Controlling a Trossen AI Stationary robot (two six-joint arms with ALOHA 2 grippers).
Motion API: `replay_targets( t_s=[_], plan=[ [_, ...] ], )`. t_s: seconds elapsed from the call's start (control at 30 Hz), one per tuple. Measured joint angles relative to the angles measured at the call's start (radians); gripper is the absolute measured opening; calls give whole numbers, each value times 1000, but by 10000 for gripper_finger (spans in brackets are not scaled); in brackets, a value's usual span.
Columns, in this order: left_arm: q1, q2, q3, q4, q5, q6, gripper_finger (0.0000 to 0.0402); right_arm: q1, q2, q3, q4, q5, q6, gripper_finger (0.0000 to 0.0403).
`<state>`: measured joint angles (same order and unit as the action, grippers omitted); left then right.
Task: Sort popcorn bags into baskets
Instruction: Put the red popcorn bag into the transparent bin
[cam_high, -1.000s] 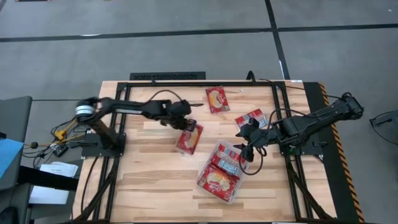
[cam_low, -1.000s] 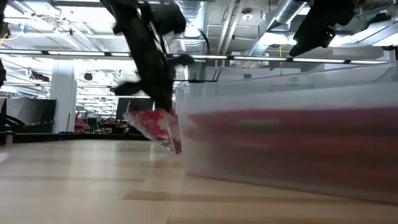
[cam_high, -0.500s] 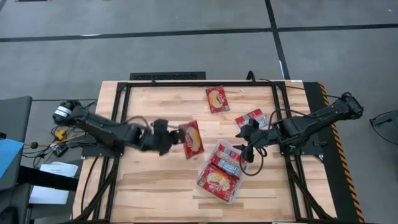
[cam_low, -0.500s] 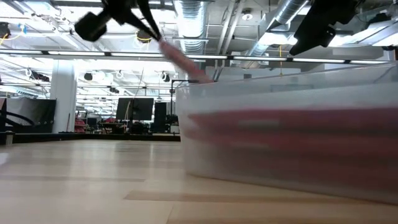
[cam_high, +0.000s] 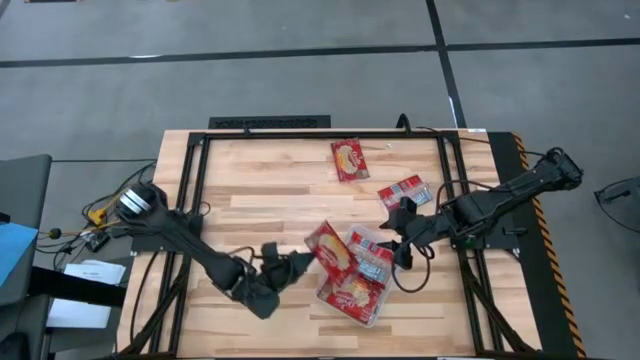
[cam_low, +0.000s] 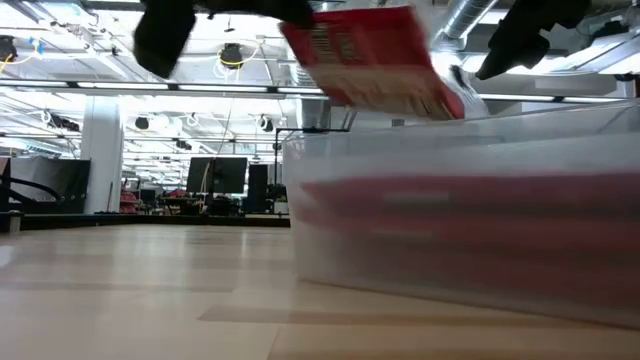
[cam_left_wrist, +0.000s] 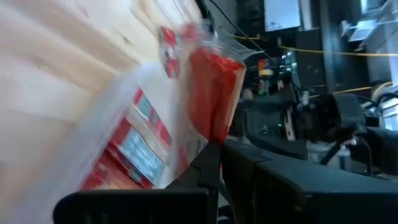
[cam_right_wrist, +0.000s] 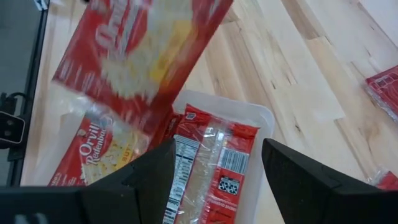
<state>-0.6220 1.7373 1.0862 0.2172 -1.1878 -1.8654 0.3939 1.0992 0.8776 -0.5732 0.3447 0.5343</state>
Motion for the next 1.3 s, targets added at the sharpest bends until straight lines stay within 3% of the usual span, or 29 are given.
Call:
replay_targets(
  t_s=[0.17,0.5,0.6,0.73,0.87,0.97,1.07,1.3],
  plan=[
    [-17,117,100,75,-28,41,0,6,0,0,0,2,0,265],
    [-49,229,351,-96,-31,85,0,29,0,0,5,0,-21,265],
    [-53,229,411,-236,-32,101,0,41,11,0,23,2,-38,265],
    [-27,229,482,-627,-19,-60,0,57,28,0,43,1,-45,265],
    [65,229,496,-965,95,-188,0,59,34,-1,41,0,-44,265],
    [146,229,496,-1080,239,-151,0,59,34,0,33,1,-38,265],
    [230,229,493,-1081,425,8,0,59,34,0,36,1,-37,265],
    [324,229,476,-992,647,213,0,65,34,0,29,1,-29,265]
  ],
)
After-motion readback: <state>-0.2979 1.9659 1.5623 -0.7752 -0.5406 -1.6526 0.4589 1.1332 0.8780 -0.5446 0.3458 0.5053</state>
